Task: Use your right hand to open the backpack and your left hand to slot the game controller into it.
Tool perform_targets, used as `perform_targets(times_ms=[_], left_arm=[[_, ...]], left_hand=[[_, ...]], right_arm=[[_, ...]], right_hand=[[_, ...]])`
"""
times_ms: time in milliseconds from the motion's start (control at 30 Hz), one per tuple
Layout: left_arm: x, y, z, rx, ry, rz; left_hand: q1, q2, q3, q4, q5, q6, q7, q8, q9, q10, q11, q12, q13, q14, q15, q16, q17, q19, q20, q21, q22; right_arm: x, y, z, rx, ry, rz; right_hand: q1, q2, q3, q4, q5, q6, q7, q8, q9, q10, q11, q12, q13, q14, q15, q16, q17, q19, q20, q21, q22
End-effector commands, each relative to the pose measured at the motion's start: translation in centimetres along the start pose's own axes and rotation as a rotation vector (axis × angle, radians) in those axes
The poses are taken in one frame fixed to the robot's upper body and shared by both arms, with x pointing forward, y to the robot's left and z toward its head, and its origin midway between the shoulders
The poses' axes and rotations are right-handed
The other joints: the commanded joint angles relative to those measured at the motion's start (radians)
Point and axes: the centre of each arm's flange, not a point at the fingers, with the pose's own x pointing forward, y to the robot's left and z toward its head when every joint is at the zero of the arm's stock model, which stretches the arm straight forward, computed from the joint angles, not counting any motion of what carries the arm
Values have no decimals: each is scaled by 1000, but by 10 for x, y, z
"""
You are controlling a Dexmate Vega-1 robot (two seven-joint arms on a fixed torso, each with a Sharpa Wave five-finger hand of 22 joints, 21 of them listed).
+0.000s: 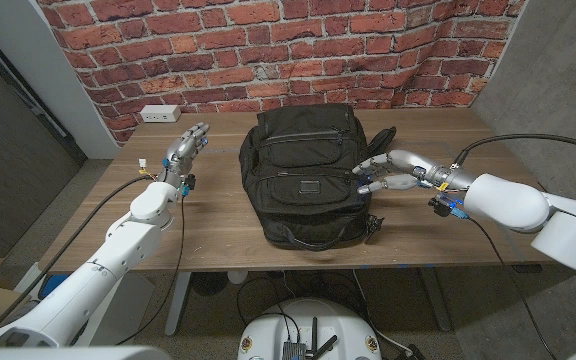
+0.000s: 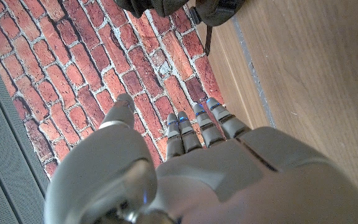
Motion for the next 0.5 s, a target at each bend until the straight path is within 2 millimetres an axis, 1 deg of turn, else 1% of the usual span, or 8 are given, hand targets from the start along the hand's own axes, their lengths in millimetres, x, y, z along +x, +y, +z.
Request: perform_targets(times_ms=[33,233,367,500], left_arm=[[-4,0,-4,-9,-4,2],[-5,0,-6,-15,-11,1],[-6,0,-6,-17,-16,2],[-8,0,-7,-9,-16,7]], left_hand=[[-9,3,11,-1,-4,6,-2,6,0,7,-3,5,0,5,-45,3,1,-1,-83,4,3],[-12,3,12,-2,-4,5,-4,5,0,6,-2,5,0,4,-45,2,0,-2,-83,4,3],[-14,4,12,-3,-4,4,-2,5,0,4,-1,4,0,0,-43,1,0,-3,-83,3,3],[-16,4,14,-4,-4,1,-2,4,0,1,0,3,0,-2,-42,0,0,-4,-83,3,3]], right_arm=[[-3,-9,-7,10,-9,-56],[-1,-12,-14,47,-19,-102],[0,-13,-19,57,-16,-140],[1,-13,-24,88,-19,-178]], right_hand=[[-16,3,-1,7,5,-1,7,-1,3,4,7,7,-1,3,-54,1,0,10,4,-6,3],[-36,8,-5,14,8,-11,10,-3,1,0,14,7,-7,5,-51,1,-3,15,3,-8,3],[-77,22,-12,31,12,-31,12,-10,-1,-13,21,6,-16,-3,-45,-3,-8,15,1,-15,3],[-115,30,-21,45,9,-47,17,-13,-3,-28,21,4,-25,-6,-44,-6,-13,14,-2,-22,3]])
